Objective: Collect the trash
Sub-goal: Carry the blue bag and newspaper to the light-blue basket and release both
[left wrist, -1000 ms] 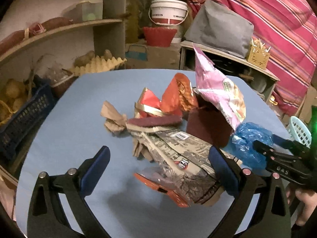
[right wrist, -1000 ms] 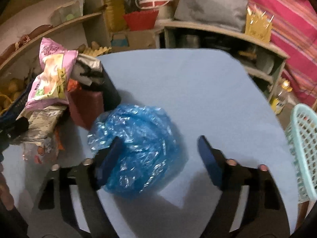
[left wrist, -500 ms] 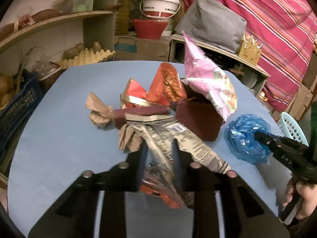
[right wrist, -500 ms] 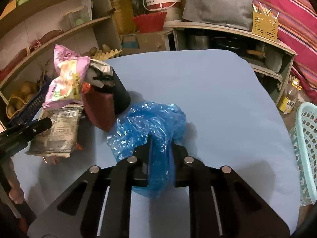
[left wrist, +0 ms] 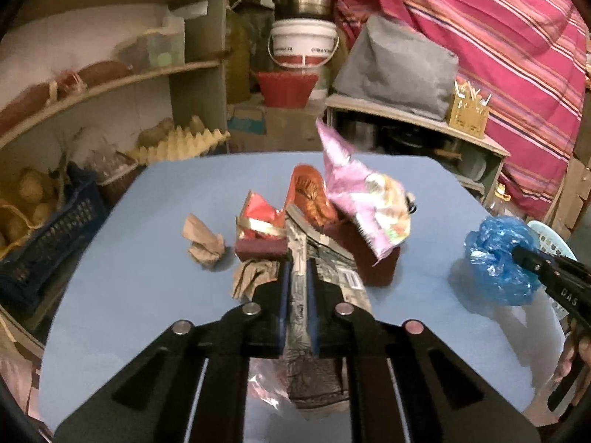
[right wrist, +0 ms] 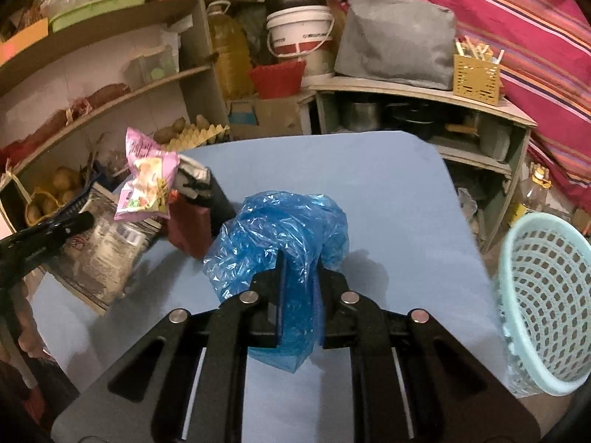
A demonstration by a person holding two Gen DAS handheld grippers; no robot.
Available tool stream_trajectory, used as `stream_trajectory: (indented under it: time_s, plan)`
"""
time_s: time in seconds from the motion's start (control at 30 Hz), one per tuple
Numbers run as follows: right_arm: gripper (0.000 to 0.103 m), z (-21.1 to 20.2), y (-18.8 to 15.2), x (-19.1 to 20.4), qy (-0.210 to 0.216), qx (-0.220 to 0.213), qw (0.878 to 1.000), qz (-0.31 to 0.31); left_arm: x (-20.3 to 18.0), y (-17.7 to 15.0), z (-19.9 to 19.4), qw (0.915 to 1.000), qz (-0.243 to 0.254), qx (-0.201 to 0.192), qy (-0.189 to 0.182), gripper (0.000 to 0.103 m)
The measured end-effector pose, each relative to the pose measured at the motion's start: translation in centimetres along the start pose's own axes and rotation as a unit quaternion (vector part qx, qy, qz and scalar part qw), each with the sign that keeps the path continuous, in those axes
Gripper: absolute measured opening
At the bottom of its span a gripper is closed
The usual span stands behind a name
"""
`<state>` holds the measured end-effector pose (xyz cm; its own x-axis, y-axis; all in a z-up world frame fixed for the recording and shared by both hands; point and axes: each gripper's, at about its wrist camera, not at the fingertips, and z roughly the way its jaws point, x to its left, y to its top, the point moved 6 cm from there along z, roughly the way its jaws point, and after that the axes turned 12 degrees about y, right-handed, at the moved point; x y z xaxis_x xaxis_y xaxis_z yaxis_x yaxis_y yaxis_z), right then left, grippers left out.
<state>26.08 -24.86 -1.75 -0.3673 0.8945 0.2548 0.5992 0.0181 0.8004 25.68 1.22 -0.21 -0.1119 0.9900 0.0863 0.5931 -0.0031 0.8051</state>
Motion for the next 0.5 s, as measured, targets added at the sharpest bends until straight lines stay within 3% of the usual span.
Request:
stream_trajectory:
  time_s: [0.3,0.5]
  plan:
    - [0.013,-5.3,0.4,-2.4,-0.009,-0.037,0.999,0.02,-1.5,1.1,-4.1,0.9994,-0.022,-0.028,-0.002,0.009]
    - [0.013,-10.8,1.8,-6.1,-0.037,-0.076,0.996,0.037,-6.4,3.9,-7.2,0.997,-0.004,-0.075,-0.019,0.009]
